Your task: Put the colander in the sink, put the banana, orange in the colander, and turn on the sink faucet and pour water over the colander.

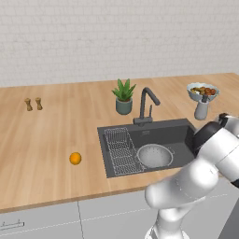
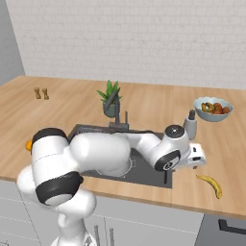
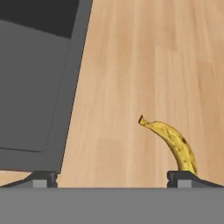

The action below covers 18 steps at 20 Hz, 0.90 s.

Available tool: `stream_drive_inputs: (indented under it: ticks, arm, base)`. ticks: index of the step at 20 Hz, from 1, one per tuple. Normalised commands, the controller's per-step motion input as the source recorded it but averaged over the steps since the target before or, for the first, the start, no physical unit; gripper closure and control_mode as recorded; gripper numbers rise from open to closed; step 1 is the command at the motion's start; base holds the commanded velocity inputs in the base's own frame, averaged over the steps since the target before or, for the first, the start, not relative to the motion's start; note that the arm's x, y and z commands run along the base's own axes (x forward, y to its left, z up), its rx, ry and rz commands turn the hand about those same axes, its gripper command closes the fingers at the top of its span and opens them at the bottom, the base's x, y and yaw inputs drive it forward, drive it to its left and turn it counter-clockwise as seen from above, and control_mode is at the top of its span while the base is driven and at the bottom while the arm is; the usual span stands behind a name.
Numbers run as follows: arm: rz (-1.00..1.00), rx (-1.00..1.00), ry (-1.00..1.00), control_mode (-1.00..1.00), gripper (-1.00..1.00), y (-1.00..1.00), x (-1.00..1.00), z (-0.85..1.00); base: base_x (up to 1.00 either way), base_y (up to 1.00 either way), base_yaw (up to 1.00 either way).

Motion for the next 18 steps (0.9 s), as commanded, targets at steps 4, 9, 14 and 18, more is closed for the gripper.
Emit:
stream_drive_inputs:
  ticks: [4,9,14,18]
  arm:
    - [0.06,-0.02,0.05,-1.0,-1.0,-0.64,0.0,-0.06]
    - [0.07,0.0,0.08,-1.0,-1.0,-0.57,0.0,-0.01]
    - [0.09,0.0,0.09,-1.0,-1.0,-0.4,0.0,-0.08]
    - [0.1,0.0,0.12,-1.0,-1.0,-0.34,0.0,-0.24]
  base:
    - [0.0,0.0,0.0]
    - [0.0,0.0,0.0]
    - [0.0,0.0,0.0]
    - [0.0,0.0,0.0]
